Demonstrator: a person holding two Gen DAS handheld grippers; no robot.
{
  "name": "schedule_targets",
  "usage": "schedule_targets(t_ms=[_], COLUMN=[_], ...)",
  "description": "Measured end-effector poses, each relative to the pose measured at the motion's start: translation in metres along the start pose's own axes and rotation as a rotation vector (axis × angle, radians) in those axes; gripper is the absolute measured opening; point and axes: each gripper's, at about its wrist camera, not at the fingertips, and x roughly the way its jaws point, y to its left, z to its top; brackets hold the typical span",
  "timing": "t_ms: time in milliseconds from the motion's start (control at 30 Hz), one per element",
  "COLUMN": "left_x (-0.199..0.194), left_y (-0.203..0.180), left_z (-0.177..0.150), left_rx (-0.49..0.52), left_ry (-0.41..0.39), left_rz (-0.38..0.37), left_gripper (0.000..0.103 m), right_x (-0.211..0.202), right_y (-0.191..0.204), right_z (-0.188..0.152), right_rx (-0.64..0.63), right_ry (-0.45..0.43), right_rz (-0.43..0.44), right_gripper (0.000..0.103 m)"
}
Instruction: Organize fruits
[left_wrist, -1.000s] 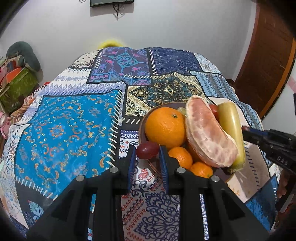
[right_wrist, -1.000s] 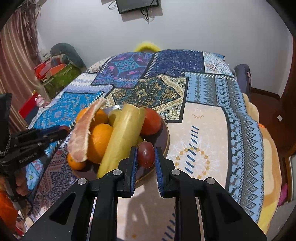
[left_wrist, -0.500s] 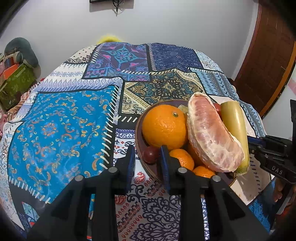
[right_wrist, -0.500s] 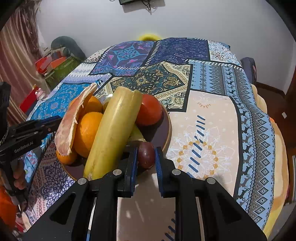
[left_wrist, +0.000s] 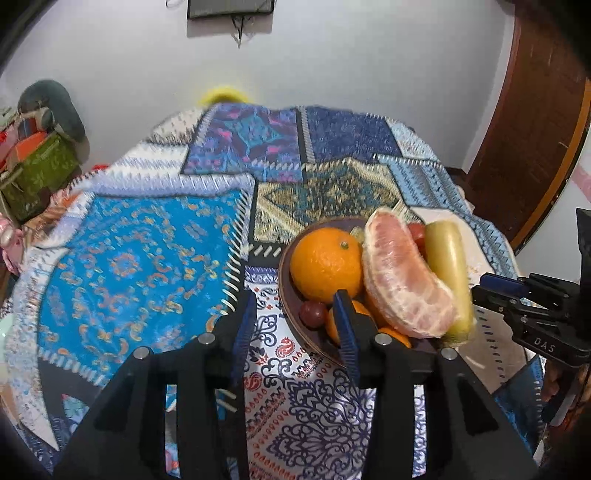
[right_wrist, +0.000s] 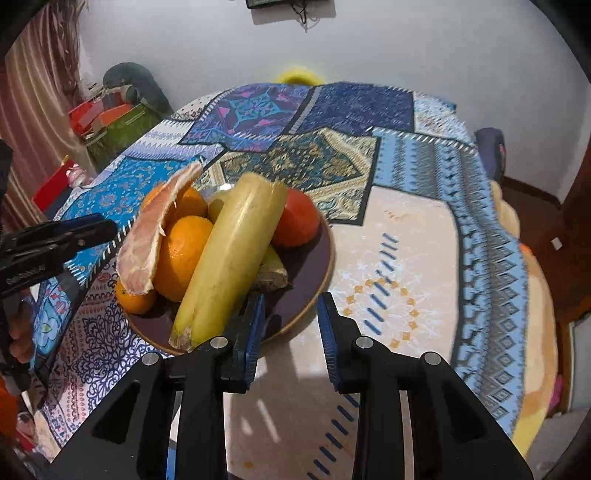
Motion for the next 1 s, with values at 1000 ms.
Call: schedule_targets(t_ms=[1000], left_x=[-0.339], left_y=[-0.072], left_z=[-0.030], left_rx=[0.109], left_ry=[-0.621], left_rz=[-0.030], left_gripper=[0.064], right_x=[-0.305], right_y=[0.115], right_z=[-0.024], right_rx=[-0.033], right_ry=[-0.646], right_rz=[-0.070], right_gripper=[0.050])
